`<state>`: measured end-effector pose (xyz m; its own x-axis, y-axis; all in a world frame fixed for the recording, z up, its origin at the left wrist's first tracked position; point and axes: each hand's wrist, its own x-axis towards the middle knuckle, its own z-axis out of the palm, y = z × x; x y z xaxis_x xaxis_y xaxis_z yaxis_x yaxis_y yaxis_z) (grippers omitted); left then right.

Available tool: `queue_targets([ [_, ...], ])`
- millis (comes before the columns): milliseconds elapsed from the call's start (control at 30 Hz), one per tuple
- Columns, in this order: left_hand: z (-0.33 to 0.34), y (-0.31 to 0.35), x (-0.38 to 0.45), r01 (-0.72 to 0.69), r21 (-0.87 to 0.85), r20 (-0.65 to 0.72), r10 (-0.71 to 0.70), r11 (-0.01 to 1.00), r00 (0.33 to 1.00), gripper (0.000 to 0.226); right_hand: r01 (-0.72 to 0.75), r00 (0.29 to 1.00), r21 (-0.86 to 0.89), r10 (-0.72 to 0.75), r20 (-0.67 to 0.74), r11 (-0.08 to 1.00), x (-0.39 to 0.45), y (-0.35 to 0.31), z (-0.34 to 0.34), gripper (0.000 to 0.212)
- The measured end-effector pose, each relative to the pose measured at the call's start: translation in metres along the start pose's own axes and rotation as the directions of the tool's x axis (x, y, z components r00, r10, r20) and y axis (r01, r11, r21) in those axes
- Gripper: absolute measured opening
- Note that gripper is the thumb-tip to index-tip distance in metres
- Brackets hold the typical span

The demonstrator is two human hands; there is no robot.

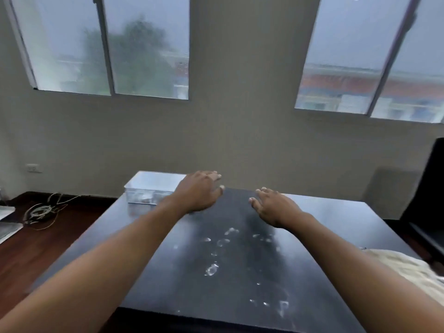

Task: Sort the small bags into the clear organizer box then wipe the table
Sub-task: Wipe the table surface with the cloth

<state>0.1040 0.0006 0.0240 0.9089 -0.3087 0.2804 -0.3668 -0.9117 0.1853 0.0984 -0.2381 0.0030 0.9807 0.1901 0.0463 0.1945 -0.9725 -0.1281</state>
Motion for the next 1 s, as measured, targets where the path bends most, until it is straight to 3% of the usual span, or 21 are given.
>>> queue_targets([
  [300, 0.064, 0.197, 0.005, -0.343, -0.169, 0.043, 0.355, 0.924, 0.934, 0.051, -0.257, 0.966, 0.066, 0.259, -0.024, 0.964, -0.129, 0.151, -0.026, 0.048],
  [567, 0.11, 0.296, 0.002, -0.367, -0.155, 0.248, 0.396, 0.917, 0.884, 0.07, -0.415, 0.909, 0.108, 0.41, 0.072, 0.903, -0.198, 0.227, -0.024, 0.062],
  [667, 0.115, 0.308, 0.0, -0.355, -0.14, 0.235, 0.38, 0.924, 0.895, 0.069, -0.397, 0.916, 0.172, 0.4, 0.021, 0.901, -0.203, 0.236, -0.02, 0.058],
  [800, 0.116, 0.312, -0.003, -0.298, -0.276, 0.226, 0.363, 0.914, 0.904, 0.038, -0.299, 0.951, 0.069, 0.304, -0.059, 0.952, -0.201, 0.229, -0.021, 0.009],
  [900, 0.11, 0.304, -0.009, -0.278, -0.409, 0.181, 0.376, 0.869, 0.909, 0.02, -0.213, 0.966, 0.132, 0.229, -0.123, 0.968, -0.2, 0.219, -0.024, 0.017],
  [1000, 0.093, 0.284, -0.015, -0.191, -0.588, 0.102, 0.307, 0.786, 0.946, 0.015, -0.127, 0.962, 0.254, 0.182, -0.204, 0.959, -0.198, 0.201, -0.036, 0.009],
])
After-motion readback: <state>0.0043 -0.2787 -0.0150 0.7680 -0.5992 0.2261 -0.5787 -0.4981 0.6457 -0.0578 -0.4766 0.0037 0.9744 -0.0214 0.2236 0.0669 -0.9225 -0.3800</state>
